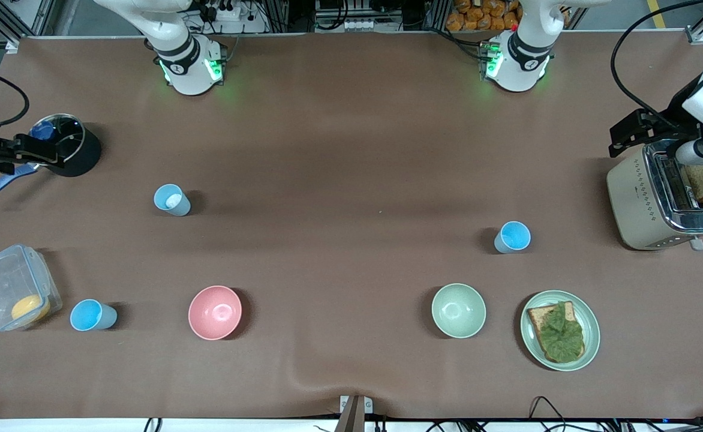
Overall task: Stack blue cups with both arms
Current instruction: 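Reach the right gripper to one blue cup while the left gripper reaches another, then lower both grippers around the blue cups and close them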
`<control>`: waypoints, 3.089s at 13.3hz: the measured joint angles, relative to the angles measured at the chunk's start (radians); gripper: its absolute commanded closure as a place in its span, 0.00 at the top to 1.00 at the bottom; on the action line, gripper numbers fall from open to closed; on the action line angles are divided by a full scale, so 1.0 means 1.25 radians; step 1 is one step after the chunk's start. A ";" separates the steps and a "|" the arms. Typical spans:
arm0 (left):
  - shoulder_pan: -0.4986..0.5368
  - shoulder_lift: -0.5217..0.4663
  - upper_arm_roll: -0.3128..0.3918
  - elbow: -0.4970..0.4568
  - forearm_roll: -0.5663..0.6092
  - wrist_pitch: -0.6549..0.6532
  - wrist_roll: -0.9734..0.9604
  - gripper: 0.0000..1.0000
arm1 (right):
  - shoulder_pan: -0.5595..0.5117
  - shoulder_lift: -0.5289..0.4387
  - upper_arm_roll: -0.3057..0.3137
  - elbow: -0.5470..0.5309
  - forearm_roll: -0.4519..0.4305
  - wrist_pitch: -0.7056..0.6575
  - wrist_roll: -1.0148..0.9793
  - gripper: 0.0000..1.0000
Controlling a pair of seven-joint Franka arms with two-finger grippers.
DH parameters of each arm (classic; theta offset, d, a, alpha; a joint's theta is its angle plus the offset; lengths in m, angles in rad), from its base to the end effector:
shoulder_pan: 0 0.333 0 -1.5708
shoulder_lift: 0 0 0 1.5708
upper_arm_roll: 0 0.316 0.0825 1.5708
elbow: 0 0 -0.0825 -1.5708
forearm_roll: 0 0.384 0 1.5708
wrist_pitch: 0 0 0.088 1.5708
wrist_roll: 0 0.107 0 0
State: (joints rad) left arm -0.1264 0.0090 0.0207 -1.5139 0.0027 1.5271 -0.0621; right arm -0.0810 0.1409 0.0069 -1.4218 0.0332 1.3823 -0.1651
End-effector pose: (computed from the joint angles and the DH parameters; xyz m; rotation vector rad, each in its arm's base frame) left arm 0.5503 -0.0581 0.6424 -3.1383 0.0682 -0.0070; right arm 0.5754 -0.0390 0.5989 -3.0711 -0.1449 0.2698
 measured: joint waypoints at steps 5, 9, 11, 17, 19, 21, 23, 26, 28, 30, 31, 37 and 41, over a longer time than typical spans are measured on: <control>-0.004 0.013 0.000 -0.003 0.000 0.000 0.000 1.00 | 0.000 0.000 0.000 0.001 0.000 0.016 0.000 1.00; -0.023 0.122 -0.015 -0.081 0.001 0.179 -0.027 1.00 | 0.000 0.000 0.001 -0.009 0.001 0.029 0.000 1.00; -0.026 0.168 -0.016 -0.186 0.002 0.355 -0.034 1.00 | 0.000 -0.002 0.002 -0.033 0.001 0.052 0.000 1.00; -0.025 0.253 -0.016 -0.309 0.060 0.543 -0.083 1.00 | 0.006 -0.062 0.013 -0.283 0.002 0.257 0.000 1.00; -0.021 0.269 -0.015 -0.312 0.060 0.559 -0.083 1.00 | 0.016 -0.088 0.017 -0.392 0.002 0.340 0.003 1.00; -0.021 0.289 -0.015 -0.322 0.060 0.575 -0.083 1.00 | 0.031 -0.107 0.018 -0.488 0.002 0.414 0.008 1.00; -0.021 0.304 -0.015 -0.343 0.060 0.609 -0.083 1.00 | 0.038 -0.130 0.018 -0.585 0.002 0.496 0.015 1.00; -0.024 0.321 -0.017 -0.373 0.060 0.657 -0.083 1.00 | 0.036 -0.136 0.014 -0.688 0.002 0.599 0.016 1.00; -0.023 0.328 -0.017 -0.377 0.060 0.662 -0.083 1.00 | 0.035 -0.136 0.011 -0.737 0.002 0.660 0.016 1.00; -0.023 0.330 -0.017 -0.381 0.060 0.662 -0.083 0.94 | 0.034 -0.129 0.010 -0.766 0.002 0.710 0.016 1.00; -0.023 0.330 -0.017 -0.383 0.060 0.662 -0.083 0.76 | 0.028 -0.115 0.009 -0.773 0.002 0.738 0.016 1.00; -0.024 0.334 -0.020 -0.387 0.060 0.662 -0.083 0.00 | -0.001 -0.007 0.006 -0.783 0.002 0.853 0.000 1.00; -0.024 0.333 -0.021 -0.386 0.060 0.663 -0.084 0.00 | -0.014 0.022 0.005 -0.792 0.002 0.896 -0.020 0.98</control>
State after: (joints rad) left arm -0.1561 0.4253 -0.0056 -1.9966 0.0779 2.3559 -0.1671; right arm -0.0986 0.1688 0.0128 -2.4118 0.0357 2.5018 -0.1897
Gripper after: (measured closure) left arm 0.938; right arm 0.000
